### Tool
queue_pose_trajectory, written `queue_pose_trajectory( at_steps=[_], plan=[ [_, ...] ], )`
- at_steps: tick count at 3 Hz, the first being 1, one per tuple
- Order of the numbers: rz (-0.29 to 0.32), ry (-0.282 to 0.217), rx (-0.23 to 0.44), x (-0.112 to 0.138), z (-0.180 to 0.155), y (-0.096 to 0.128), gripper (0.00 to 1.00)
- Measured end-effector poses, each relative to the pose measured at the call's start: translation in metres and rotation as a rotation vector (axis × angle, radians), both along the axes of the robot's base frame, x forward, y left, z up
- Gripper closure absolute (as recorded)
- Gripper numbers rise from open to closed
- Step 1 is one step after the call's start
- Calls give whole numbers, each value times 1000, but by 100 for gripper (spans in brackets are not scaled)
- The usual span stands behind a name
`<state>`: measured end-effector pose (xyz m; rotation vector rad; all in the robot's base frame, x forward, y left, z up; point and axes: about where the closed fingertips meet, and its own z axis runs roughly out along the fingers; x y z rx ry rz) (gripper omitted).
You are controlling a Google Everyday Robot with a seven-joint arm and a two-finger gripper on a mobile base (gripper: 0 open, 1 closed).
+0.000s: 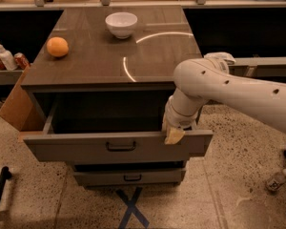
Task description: Open top drawer
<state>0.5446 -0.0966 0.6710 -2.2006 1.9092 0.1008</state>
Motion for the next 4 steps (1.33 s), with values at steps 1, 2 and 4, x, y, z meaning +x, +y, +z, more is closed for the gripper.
queue_pose_trajectory(
  at_steps=[1,2,4],
  plan=[
    [0,0,0,0,1,0,100],
    [1,2,-1,-1,0,0,82],
    [2,3,-1,-1,1,0,34]
  ],
)
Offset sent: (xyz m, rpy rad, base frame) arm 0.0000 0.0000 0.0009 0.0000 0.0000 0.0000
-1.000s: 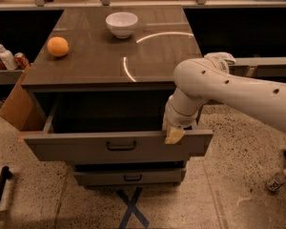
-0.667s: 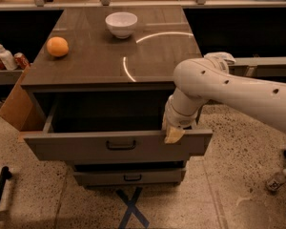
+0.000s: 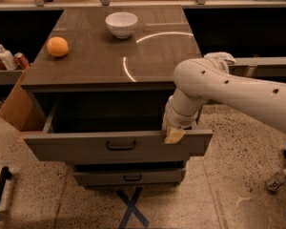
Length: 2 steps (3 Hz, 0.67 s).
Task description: Open top drawer
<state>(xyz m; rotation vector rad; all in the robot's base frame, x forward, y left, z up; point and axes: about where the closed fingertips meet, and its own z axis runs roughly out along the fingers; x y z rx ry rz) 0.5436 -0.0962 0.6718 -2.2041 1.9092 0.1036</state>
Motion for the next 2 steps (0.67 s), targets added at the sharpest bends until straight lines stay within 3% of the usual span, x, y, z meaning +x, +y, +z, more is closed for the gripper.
queue_pose_trajectory(
  at_steps=[1,2],
  plan=[
    [0,0,0,0,0,0,11],
    [1,2,-1,-1,-1,0,0]
  ],
)
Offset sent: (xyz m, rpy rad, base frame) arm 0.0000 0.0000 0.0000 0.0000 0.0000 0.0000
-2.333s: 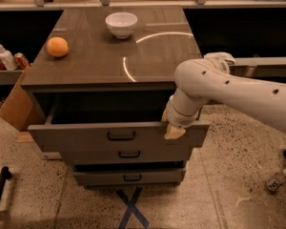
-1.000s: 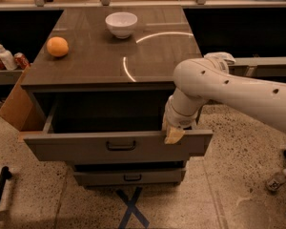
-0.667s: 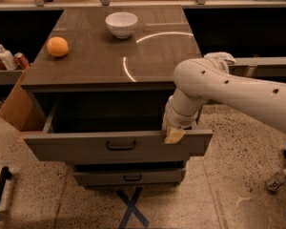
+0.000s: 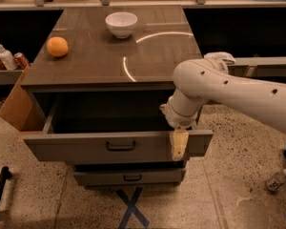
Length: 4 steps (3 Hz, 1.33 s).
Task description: Open top drawer
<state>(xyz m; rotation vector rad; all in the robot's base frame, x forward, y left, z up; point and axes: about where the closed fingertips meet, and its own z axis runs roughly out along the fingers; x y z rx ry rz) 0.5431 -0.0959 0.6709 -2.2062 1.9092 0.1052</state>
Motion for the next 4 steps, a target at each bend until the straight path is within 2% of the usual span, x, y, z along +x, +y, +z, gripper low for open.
queue_pose_trajectory(
  at_steps=[1,2,4],
  plan=[
    [0,0,0,0,0,0,0],
    [26,24,37,-6,-5,4,0],
    [72,73,90,-33,-7,11,0]
  ],
)
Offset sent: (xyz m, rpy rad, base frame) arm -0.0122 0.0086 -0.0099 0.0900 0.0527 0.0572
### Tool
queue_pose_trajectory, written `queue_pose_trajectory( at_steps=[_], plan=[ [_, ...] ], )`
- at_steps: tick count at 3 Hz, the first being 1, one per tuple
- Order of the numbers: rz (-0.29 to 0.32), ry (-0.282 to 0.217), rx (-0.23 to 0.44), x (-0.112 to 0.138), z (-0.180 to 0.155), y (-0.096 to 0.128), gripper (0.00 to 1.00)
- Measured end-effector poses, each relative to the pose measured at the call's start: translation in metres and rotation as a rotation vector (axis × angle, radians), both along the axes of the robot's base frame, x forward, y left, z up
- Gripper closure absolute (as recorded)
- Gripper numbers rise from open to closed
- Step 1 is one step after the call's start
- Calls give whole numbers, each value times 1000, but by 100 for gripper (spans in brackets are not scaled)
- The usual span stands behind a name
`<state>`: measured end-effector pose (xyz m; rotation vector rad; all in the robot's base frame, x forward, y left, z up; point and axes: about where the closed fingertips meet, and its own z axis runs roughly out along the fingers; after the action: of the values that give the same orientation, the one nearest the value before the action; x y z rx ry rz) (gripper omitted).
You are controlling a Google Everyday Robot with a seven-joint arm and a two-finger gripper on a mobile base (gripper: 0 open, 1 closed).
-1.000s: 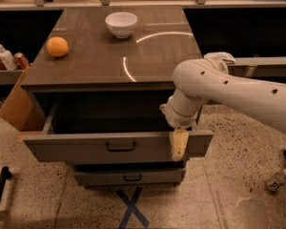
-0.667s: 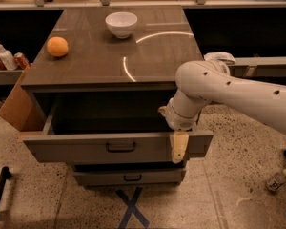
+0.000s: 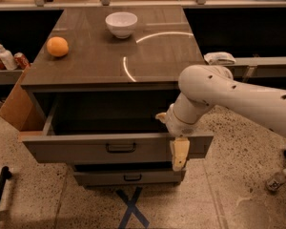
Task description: Open top drawer
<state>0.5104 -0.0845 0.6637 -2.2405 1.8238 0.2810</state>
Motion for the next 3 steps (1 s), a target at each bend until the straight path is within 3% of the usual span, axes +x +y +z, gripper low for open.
queue_pose_trajectory(
  at_steps=[1,3],
  plan=[
    [4,40,0,-17,-7,0,17],
    [-1,77,-8,-40,-14,-3,63]
  ],
)
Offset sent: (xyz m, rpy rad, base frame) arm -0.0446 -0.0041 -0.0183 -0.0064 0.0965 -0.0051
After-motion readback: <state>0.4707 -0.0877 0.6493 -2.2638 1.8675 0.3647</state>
